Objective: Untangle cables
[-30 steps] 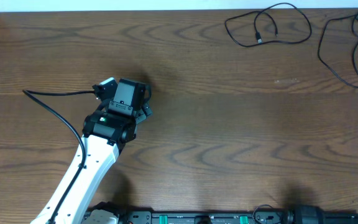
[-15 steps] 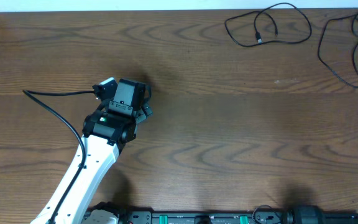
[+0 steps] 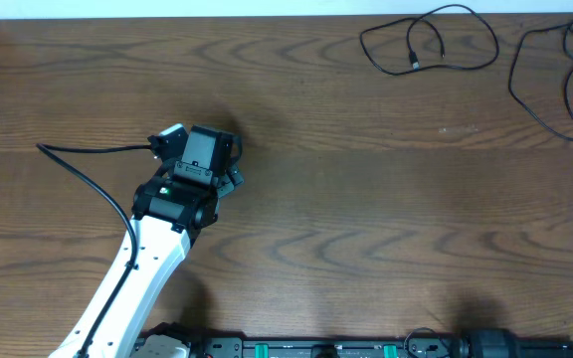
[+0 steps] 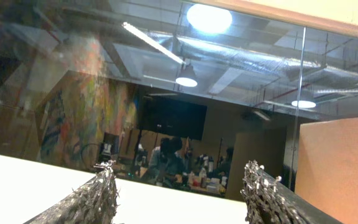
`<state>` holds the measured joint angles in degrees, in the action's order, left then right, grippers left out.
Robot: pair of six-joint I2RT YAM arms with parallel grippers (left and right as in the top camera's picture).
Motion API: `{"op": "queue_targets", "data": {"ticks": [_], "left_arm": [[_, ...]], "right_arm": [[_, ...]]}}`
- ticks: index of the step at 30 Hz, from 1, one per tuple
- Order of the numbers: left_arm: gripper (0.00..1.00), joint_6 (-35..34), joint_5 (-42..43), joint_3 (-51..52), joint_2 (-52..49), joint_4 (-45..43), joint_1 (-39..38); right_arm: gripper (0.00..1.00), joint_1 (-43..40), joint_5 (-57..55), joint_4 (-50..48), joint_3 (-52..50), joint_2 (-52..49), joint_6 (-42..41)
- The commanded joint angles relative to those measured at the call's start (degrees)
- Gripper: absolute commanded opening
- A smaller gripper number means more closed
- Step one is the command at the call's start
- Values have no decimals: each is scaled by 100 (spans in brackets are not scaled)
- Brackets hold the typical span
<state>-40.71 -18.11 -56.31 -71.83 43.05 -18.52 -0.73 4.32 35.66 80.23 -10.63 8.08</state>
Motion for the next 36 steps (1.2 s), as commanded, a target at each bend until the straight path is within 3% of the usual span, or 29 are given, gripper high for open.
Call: {"op": "queue_targets", "data": {"ticks": [1, 13, 36], "left_arm": [[98, -52, -33, 7, 35, 4, 24], [98, -52, -35, 7, 35, 2, 24], [98, -52, -35, 7, 35, 4, 24]], "right_arm": [[63, -48, 15, 70, -15, 319, 79], [63, -293, 15, 203, -13, 988, 79], [69, -299, 11, 236, 33, 1021, 256]]}}
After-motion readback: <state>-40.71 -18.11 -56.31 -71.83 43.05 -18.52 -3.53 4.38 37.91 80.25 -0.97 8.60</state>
